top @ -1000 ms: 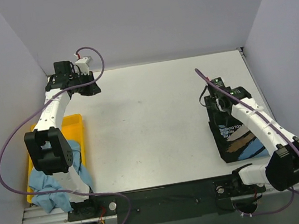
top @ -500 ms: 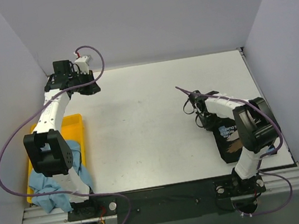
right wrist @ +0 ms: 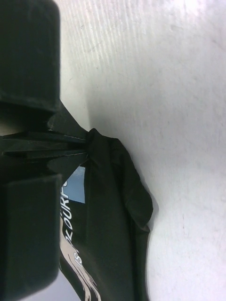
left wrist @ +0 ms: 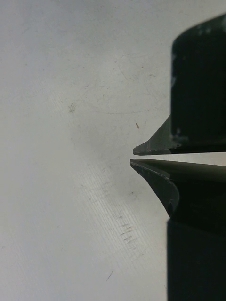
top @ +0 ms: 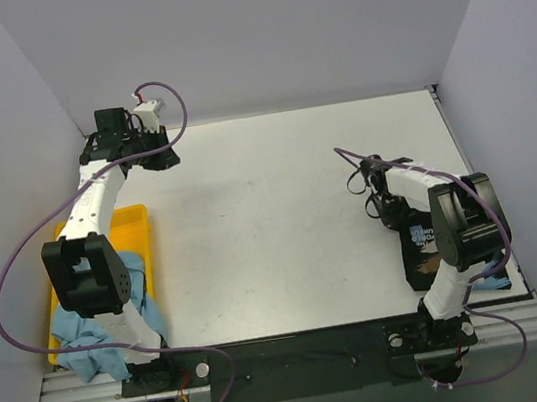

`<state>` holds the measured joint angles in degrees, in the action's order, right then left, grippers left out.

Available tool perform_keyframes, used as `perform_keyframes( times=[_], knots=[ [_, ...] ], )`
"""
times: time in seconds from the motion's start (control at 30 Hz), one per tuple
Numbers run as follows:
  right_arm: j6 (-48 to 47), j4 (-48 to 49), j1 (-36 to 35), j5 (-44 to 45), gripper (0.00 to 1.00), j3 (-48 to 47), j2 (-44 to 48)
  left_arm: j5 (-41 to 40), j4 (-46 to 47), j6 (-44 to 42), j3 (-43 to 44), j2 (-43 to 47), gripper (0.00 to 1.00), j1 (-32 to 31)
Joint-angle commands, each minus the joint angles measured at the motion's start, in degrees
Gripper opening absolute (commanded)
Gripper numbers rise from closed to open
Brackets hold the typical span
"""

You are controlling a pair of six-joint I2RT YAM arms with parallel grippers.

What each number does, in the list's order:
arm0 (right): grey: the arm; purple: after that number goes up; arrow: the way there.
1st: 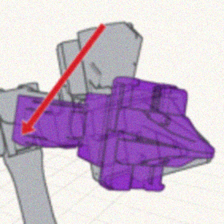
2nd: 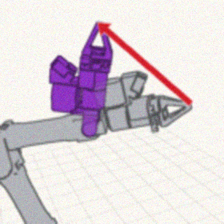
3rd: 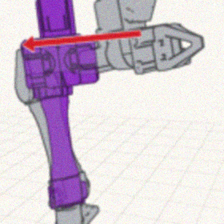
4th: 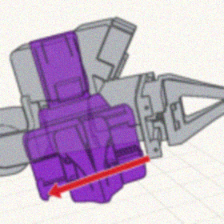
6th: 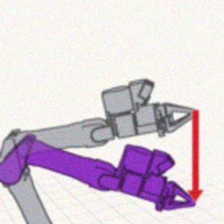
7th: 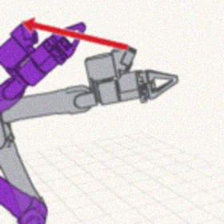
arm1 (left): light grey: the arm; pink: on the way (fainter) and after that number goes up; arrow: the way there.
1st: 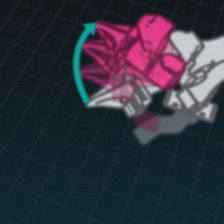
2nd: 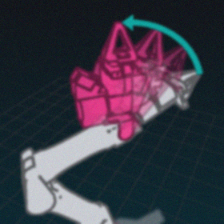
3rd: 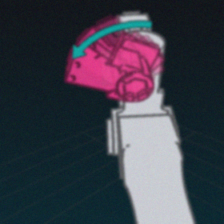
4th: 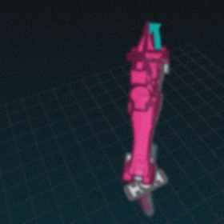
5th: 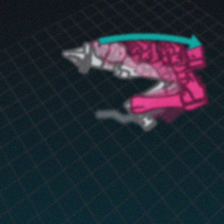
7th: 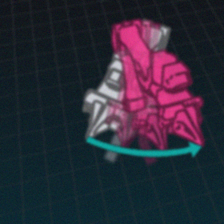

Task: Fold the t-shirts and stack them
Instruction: Put the neatly folded tshirt into the corner of the board with the right arm

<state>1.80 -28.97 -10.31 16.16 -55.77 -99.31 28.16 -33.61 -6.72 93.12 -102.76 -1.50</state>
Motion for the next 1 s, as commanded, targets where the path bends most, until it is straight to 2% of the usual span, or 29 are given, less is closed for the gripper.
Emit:
perform_keyframes(
  times=[0.0, 0.2, 0.47, 0.5, 0.57, 0.6, 0.67, 0.87, 0.97],
  knots=[
    [-6.3, -3.9, -0.9, -2.8, 0.0, 2.3, 2.0, 0.0, 1.0, -0.9, 0.4, 2.7, 0.19, 0.0],
    [-9.7, -6.9, -3.1, -2.7, 0.0, 3.4, 3.9, 0.1, 1.0, -1.1, 0.3, 2.7, 0.19, 0.0],
    [-7.6, -10.8, 0.8, -4.0, 0.02, 0.5, 2.1, 0.1, 1.2, -1.4, 0.2, 2.7, 0.19, -0.1],
    [-7.1, -10.9, 0.6, -4.0, 0.05, 0.0, 2.0, 0.1, 1.2, -1.5, 0.2, 2.7, 0.19, 0.1],
    [-6.6, -11.2, 0.4, -4.9, 0.2, -1.4, 2.3, 0.0, 1.1, -1.5, 0.3, 2.5, 0.19, 0.1],
    [-6.6, -11.1, 0.4, -5.8, 0.32, -2.5, 2.6, 0.1, 1.0, -1.5, 0.4, 2.4, 0.19, 0.1],
    [-6.1, -11.2, 0.1, -6.4, 0.4, -4.4, 3.4, 0.1, 0.7, -1.6, 0.6, 2.4, 0.19, 0.1],
    [-4.6, -8.4, -0.3, -12.9, 0.49, -12.1, 11.8, -0.6, -3.3, -3.6, 2.3, 2.5, 0.24, 0.1],
    [-3.8, -2.2, -0.5, -18.9, 0.54, -14.1, 16.7, -0.5, -6.0, -5.8, 2.6, 3.5, 0.35, -0.4]
  ],
)
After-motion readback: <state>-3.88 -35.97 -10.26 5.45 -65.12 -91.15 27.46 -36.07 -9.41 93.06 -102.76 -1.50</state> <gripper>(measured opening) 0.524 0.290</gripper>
